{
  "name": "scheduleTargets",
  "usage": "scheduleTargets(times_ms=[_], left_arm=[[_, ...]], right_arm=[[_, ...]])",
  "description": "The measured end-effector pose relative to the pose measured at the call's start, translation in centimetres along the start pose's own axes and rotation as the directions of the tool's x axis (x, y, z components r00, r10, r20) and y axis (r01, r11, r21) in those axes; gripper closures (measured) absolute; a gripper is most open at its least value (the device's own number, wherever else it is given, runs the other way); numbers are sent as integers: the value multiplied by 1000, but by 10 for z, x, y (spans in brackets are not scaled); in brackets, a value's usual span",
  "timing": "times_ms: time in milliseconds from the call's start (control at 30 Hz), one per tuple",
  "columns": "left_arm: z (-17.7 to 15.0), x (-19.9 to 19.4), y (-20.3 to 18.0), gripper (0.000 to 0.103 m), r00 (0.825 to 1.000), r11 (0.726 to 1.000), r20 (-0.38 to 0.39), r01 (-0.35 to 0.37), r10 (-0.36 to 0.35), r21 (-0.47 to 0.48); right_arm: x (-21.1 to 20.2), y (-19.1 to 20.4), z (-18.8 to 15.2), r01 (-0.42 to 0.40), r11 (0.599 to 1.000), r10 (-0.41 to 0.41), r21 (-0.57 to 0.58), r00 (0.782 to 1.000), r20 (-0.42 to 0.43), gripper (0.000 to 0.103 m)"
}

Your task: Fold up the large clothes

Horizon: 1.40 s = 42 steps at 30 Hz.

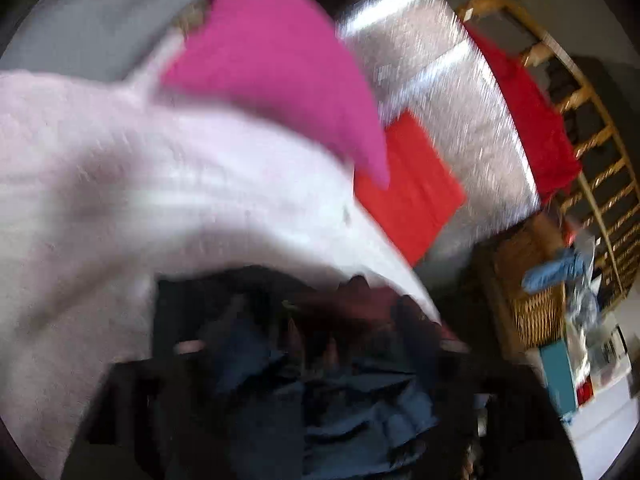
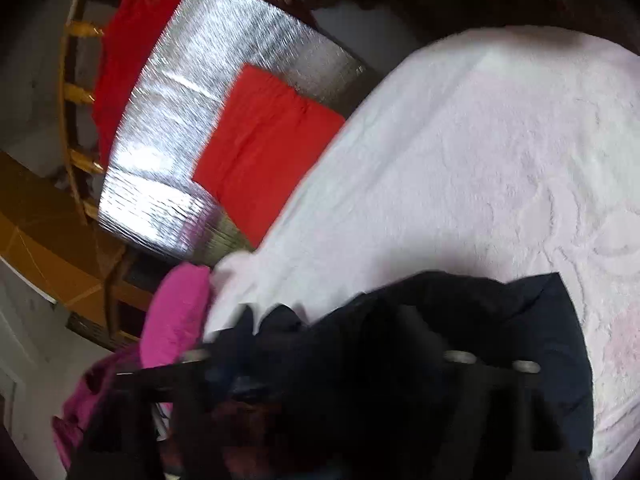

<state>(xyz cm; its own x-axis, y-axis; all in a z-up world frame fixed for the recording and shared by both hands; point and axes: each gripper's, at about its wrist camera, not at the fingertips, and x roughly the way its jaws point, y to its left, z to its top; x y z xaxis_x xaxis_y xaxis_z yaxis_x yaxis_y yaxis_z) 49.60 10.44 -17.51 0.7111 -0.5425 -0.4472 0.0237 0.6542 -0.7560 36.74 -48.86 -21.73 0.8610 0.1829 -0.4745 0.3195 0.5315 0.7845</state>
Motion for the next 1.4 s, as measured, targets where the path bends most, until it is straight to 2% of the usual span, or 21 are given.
scheduleTargets(times_ms=[67, 133, 200, 300, 367, 500, 600, 667, 700, 833, 933, 967, 1000, 1067, 1133, 1167, 1233, 1267, 1300, 1333, 1400], left_arm=[[2, -21, -8, 17, 996, 999, 74, 40, -42, 20], [1, -33, -14, 16, 994, 998, 86, 65, -68, 26], [-2, -40, -18, 16, 995, 998, 89, 52, -54, 30], [-11, -39, -19, 16, 997, 998, 46, -62, 60, 28], [-20, -35, -18, 16, 987, 986, 18, -158, 158, 47], [-31, -29, -13, 16, 949, 946, -16, -314, 316, 80], [-37, -24, -7, 16, 920, 917, -27, -387, 391, 97], [-39, -20, -4, 16, 907, 903, -37, -414, 420, 112], [-40, -18, -2, 16, 904, 900, -41, -419, 426, 117], [-42, -9, 7, 16, 885, 882, -53, -453, 463, 131], [-40, -12, 8, 16, 885, 881, -30, -457, 464, 123], [-38, -11, 8, 16, 886, 881, -24, -457, 463, 125], [-37, -12, 8, 16, 887, 881, -19, -456, 462, 128], [-35, -12, 8, 16, 887, 880, -14, -455, 461, 134], [-34, -10, 10, 16, 886, 880, -23, -456, 462, 130], [-34, -9, 11, 16, 887, 882, -30, -453, 460, 128], [-34, -9, 11, 16, 890, 885, -40, -447, 455, 130], [-33, -9, 11, 16, 889, 884, -39, -448, 456, 132], [-33, -9, 11, 16, 888, 882, -37, -451, 459, 134], [-33, -9, 12, 16, 885, 880, -38, -456, 464, 134], [-34, -9, 14, 16, 885, 881, -48, -454, 463, 130]], right_arm=[[-13, 7, 0, 4, 999, -3, -34, 1000, 19, 21], [-22, 16, -2, -8, 998, 9, -60, 1000, 11, 21], [-31, 29, -8, 6, 994, -5, -106, 1000, 11, 23], [-45, 55, -23, -13, 978, 12, -209, 1000, -3, 33], [-40, 76, -38, -40, 963, 24, -267, 998, -64, 37], [-7, 115, -79, -97, 918, 6, -385, 973, -232, 54], [25, 143, -114, -117, 876, -52, -468, 941, -333, 55], [44, 155, -126, -95, 862, -94, -499, 935, -342, 55], [53, 157, -127, -86, 864, -105, -495, 933, -344, 55], [103, 139, -125, 47, 902, -211, -429, 916, -342, 54], [122, 112, -117, 106, 916, -238, -387, 920, -312, 56], [123, 107, -112, 106, 923, -229, -370, 924, -306, 62], [122, 102, -107, 119, 925, -234, -361, 927, -293, 73], [116, 88, -94, 152, 935, -244, -320, 930, -273, 83], [109, 80, -85, 125, 952, -211, -280, 929, -304, 84], [100, 76, -77, 105, 958, -189, -266, 931, -313, 80], [74, 72, -58, 103, 961, -174, -258, 947, -271, 76], [60, 71, -48, 101, 962, -165, -255, 955, -246, 58], [44, 67, -36, 98, 964, -154, -249, 964, -218, 22], [29, 62, -24, 103, 966, -150, -237, 971, -188, 10], [-2, 44, 2, 139, 962, -167, -233, 981, -103, 6]])
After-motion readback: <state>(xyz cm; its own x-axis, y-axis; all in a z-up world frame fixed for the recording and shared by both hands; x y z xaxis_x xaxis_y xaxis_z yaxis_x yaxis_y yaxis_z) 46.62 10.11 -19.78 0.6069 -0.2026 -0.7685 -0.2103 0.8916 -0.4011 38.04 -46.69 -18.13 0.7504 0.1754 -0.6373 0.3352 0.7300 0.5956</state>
